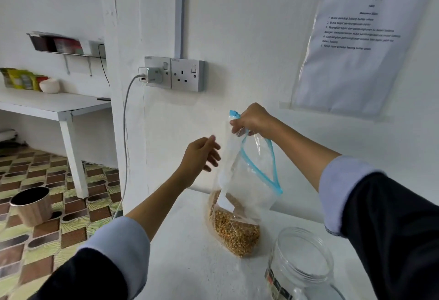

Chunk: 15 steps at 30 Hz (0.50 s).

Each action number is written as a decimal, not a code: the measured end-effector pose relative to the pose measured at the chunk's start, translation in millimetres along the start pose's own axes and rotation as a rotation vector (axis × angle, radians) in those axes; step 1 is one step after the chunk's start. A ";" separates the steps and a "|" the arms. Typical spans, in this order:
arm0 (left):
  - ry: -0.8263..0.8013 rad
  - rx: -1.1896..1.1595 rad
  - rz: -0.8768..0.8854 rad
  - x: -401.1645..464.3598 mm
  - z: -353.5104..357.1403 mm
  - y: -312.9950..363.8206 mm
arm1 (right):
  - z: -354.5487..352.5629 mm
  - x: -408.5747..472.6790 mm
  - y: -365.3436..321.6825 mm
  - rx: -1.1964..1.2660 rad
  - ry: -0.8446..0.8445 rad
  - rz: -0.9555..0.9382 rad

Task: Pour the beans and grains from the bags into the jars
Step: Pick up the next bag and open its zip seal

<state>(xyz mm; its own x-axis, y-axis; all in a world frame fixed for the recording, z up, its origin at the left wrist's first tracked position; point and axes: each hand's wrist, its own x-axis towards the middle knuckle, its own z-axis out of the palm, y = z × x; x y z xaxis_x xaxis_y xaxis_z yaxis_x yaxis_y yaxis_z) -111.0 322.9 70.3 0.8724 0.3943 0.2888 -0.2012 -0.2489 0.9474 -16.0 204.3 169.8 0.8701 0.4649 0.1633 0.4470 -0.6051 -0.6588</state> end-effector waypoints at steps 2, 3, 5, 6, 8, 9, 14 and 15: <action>0.067 0.009 -0.196 6.8 -3.4 -34.3 | -5.3 0.5 2.2 0.074 0.002 -0.009; 0.052 0.020 -0.322 8.0 -5.1 -52.0 | -7.5 1.3 3.4 0.092 0.002 -0.009; -0.052 0.018 -0.540 6.7 -7.1 -85.1 | -12.5 2.7 5.8 0.089 0.000 0.006; -0.103 0.013 -0.607 4.9 -6.6 -97.9 | -14.7 3.4 8.0 0.079 -0.001 0.020; -0.163 -0.026 -0.654 1.3 -5.6 -113.7 | -17.1 3.5 11.6 0.034 -0.010 0.038; -0.190 -0.060 -0.662 0.3 -3.6 -119.4 | -16.8 3.9 13.8 0.004 -0.018 0.038; -0.256 -0.137 -0.655 1.4 6.9 -130.9 | -14.1 4.4 19.0 -0.133 -0.080 0.066; -0.238 -0.139 -0.655 1.4 7.7 -131.3 | -15.2 5.3 20.0 -0.155 -0.101 0.087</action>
<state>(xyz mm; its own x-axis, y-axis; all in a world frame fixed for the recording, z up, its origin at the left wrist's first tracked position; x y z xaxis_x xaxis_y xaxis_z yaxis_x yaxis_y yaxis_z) -79.9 349.3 -54.7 0.9039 0.2161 -0.3690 0.3569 0.0942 0.9294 0.6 184.8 168.6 0.8850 0.4646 0.0310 0.4046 -0.7343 -0.5450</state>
